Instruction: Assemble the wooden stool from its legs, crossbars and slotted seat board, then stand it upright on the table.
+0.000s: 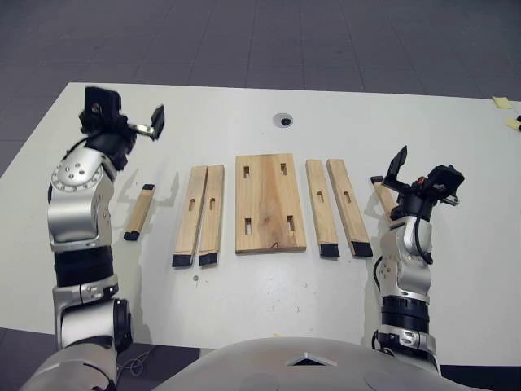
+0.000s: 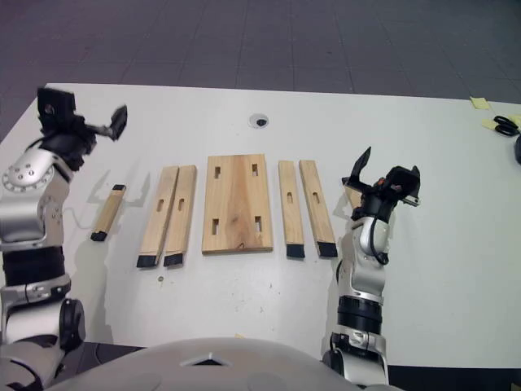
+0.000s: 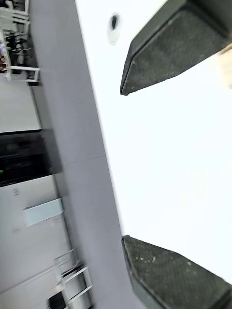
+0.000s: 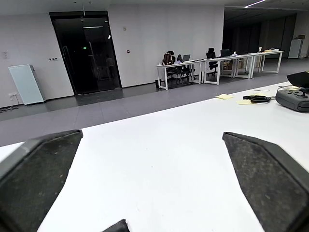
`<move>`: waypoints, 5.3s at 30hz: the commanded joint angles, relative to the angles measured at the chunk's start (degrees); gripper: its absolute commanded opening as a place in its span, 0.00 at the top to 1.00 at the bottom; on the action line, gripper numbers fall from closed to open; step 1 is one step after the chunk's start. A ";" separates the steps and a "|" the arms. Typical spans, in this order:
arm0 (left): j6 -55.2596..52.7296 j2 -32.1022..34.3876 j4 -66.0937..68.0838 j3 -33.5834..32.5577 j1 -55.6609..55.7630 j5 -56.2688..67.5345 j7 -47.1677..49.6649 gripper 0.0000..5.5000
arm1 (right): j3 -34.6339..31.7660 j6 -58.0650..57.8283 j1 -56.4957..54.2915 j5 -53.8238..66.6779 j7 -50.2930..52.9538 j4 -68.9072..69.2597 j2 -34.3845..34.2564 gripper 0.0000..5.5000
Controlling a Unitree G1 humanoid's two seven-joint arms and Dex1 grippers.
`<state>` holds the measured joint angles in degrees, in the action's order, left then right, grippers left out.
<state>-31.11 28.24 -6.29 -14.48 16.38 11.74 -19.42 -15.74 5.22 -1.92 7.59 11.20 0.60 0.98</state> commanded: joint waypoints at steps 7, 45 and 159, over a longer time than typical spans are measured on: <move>-16.37 9.49 1.07 -0.12 -8.89 2.26 -7.22 0.02 | -1.19 -2.60 1.58 -0.34 0.02 4.15 1.04 0.02; -3.43 6.83 -8.65 4.69 -11.51 1.29 -4.08 0.77 | -3.11 -12.11 -9.58 11.18 -14.68 8.16 11.88 0.02; -1.27 -14.16 -17.77 8.64 -5.75 16.88 7.29 0.02 | -2.87 -44.57 -1.88 35.20 -0.13 15.88 7.49 0.92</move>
<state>-32.81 14.01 -23.41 -6.58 11.09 29.28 -11.50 -17.33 -37.37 -4.63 44.15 7.71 19.07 9.19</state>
